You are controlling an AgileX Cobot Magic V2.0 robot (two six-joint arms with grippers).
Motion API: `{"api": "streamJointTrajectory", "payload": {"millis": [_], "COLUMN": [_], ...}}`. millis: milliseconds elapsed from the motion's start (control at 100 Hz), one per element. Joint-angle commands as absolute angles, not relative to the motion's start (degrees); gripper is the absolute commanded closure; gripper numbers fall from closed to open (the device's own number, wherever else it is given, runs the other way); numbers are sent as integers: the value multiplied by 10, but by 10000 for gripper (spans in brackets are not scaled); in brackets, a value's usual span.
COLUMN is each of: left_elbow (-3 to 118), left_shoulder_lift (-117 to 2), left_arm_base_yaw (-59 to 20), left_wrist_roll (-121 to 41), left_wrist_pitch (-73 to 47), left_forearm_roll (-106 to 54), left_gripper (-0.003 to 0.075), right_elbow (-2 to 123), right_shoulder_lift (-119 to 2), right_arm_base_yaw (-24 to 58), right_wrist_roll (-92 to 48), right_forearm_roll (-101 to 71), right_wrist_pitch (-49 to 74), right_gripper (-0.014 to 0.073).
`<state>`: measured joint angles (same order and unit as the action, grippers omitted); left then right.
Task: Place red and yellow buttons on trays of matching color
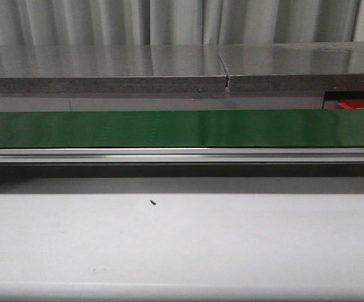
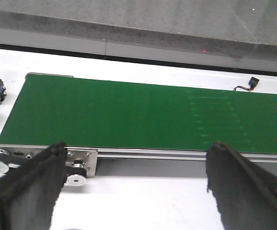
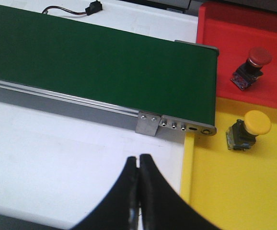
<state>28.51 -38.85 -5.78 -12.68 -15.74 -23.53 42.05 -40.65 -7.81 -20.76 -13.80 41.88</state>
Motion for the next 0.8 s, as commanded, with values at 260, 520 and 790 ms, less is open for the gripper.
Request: {"api": "streamJointTrajectory", "payload": {"millis": [260, 520, 790], "left_elbow": [496, 607, 684], "left_shoulder_lift": [-508, -680, -859], "left_arm_base_yaw": [118, 179, 238], "left_wrist_roll": [-75, -75, -74], "left_wrist_pitch": [-271, -290, -329], "left_forearm_roll": [-244, -244, -253], "left_gripper": [137, 136, 137], "right_elbow": [436, 436, 436], "right_shoulder_lift": [-404, -404, -404], "right_arm_base_yaw": [-77, -77, -77], "right_wrist_roll": [-212, -212, -212], "right_forearm_roll": [-144, -144, -144], "right_wrist_pitch": [387, 387, 387], "right_gripper": [711, 711, 711]}}
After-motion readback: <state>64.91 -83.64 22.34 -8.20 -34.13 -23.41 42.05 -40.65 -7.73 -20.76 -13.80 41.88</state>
